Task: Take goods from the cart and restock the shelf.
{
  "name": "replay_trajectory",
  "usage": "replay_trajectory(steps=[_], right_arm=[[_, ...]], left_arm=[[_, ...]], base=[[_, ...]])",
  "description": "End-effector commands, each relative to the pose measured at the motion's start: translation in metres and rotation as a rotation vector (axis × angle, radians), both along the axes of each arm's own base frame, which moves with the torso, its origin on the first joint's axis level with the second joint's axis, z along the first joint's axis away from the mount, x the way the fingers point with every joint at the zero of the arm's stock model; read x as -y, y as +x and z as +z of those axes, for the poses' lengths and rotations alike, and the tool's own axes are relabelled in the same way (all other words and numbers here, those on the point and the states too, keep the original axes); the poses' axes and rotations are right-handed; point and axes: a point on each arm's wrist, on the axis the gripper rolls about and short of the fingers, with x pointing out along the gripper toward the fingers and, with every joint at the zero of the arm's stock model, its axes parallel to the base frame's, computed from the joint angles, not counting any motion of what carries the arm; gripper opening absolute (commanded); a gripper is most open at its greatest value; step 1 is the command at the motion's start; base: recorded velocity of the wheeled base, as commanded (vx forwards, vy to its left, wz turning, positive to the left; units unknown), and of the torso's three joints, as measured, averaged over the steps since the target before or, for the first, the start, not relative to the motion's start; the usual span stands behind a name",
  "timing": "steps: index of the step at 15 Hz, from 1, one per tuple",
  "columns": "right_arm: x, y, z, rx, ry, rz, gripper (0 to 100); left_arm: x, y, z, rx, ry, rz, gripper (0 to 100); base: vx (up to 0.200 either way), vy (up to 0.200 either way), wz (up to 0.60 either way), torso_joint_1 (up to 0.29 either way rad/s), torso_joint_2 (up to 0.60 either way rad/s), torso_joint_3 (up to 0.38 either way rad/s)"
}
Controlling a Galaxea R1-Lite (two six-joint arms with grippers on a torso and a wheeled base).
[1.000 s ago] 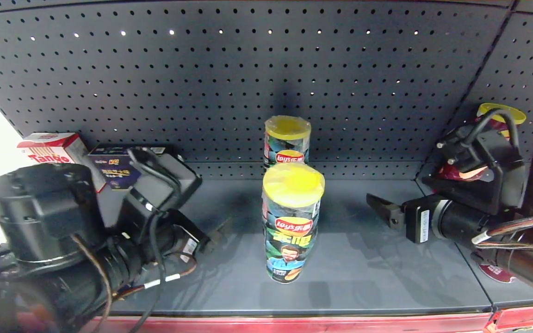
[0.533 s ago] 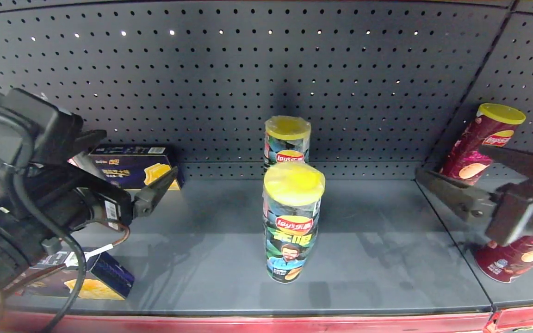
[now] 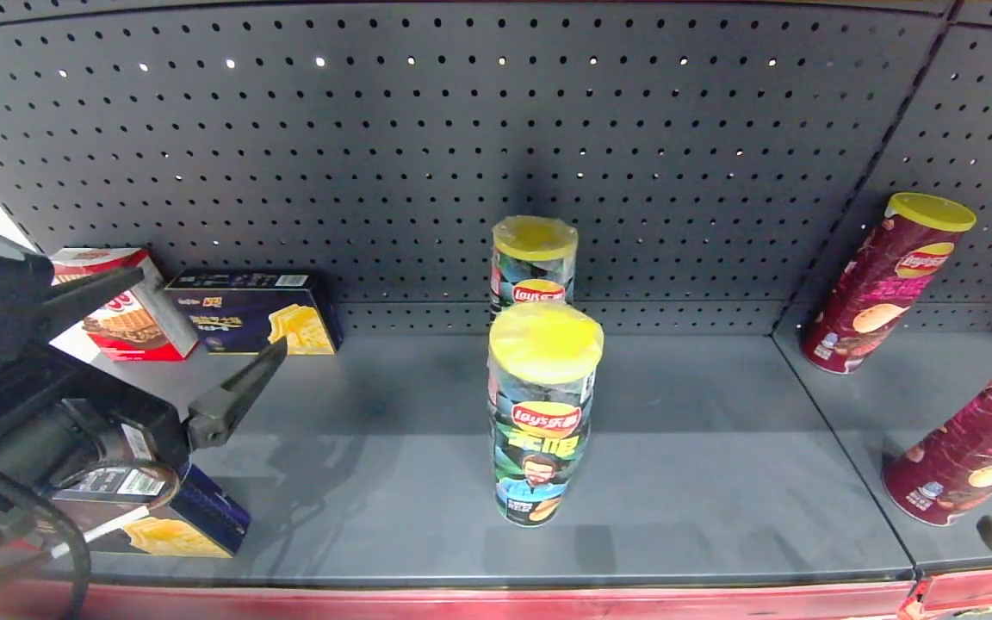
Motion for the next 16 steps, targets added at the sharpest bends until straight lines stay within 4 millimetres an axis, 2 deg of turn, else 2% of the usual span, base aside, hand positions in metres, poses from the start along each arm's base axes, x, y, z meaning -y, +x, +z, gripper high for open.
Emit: replay_trajectory(steps=[1, 5, 7, 9, 11, 13, 16], right_arm=[[0.013, -0.011, -0.029, -0.036, -0.005, 0.002, 100], [0.021, -0.014, -0.086, -0.204, -0.129, -0.101, 100], [0.028, -0.017, -0.095, -0.263, -0.165, -0.214, 100], [0.042, -0.032, -0.111, -0.339, -0.208, -0.383, 100], [0.044, -0.034, -0.108, -0.352, -0.143, -0.605, 100], [0.045, -0.038, -0.108, -0.341, -0.103, -0.739, 100], [0.046, -0.052, -0.109, -0.223, -0.009, -0.94, 100]], left_arm=[[-0.004, -0.007, -0.006, -0.006, 0.004, -0.001, 100], [-0.003, -0.006, -0.006, -0.015, 0.005, -0.003, 100], [-0.003, -0.006, -0.009, -0.028, -0.008, -0.003, 100], [-0.003, -0.006, -0.011, -0.038, -0.012, -0.005, 100], [-0.003, -0.006, -0.011, -0.038, -0.011, -0.008, 100], [-0.003, -0.006, -0.012, -0.042, -0.009, -0.008, 100], [-0.004, -0.007, -0.012, -0.039, -0.011, -0.005, 100]], base=[[0.0, 0.0, 0.0, 0.0, 0.0, 0.0], [0.0, 0.0, 0.0, 0.0, 0.0, 0.0], [0.0, 0.0, 0.0, 0.0, 0.0, 0.0], [0.0, 0.0, 0.0, 0.0, 0.0, 0.0], [0.0, 0.0, 0.0, 0.0, 0.0, 0.0], [0.0, 0.0, 0.0, 0.0, 0.0, 0.0], [0.0, 0.0, 0.0, 0.0, 0.0, 0.0]])
